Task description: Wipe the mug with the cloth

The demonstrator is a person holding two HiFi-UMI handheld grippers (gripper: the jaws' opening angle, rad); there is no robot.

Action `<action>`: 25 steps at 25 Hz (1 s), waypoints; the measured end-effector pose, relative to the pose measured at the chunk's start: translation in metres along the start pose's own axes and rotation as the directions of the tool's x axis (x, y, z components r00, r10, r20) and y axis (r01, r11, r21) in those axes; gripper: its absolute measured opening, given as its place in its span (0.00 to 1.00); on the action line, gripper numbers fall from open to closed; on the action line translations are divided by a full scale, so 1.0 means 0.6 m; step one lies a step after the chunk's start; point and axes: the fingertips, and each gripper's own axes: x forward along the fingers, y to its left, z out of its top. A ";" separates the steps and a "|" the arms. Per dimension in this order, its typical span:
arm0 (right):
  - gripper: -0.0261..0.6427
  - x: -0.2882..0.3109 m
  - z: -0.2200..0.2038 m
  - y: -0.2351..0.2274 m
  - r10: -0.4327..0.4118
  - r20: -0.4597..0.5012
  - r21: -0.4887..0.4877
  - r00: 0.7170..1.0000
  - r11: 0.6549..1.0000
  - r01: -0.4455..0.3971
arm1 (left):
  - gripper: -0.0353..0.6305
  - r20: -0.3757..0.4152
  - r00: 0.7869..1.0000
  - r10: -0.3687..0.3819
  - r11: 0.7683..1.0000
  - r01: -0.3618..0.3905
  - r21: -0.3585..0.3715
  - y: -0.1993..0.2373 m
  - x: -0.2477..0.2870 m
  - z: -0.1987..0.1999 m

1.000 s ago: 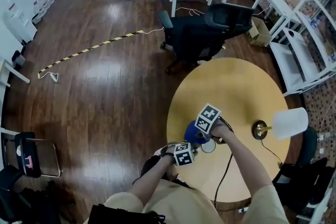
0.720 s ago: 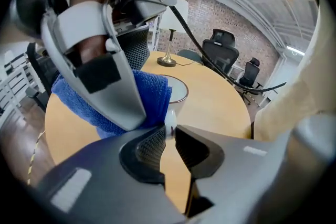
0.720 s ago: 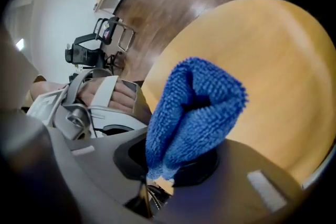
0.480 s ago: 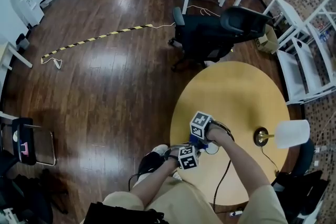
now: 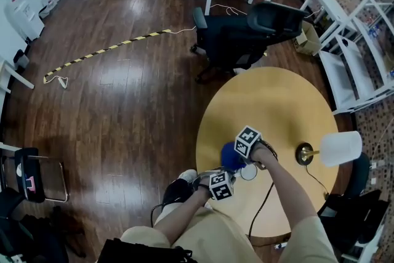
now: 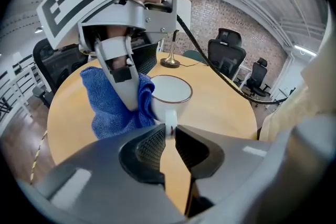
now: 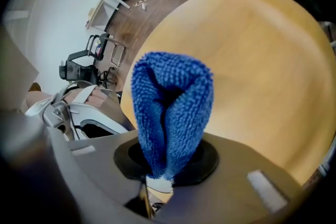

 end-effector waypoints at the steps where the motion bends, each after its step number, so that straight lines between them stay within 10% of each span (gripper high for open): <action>1: 0.13 0.000 -0.003 -0.003 0.013 0.016 0.016 1.000 1.000 -0.013 | 0.13 -0.002 1.000 0.001 1.000 -0.001 -0.001 -0.001 0.001 0.001; 13: 0.13 -0.009 -0.047 -0.060 0.057 0.175 0.204 0.983 0.975 -0.093 | 0.13 -0.015 1.000 0.010 1.000 -0.010 -0.009 -0.007 0.012 0.012; 25: 0.13 0.003 -0.097 -0.069 0.132 0.410 0.361 0.903 0.885 -0.293 | 0.14 -0.068 0.997 0.031 0.999 -0.031 -0.004 -0.032 0.018 0.013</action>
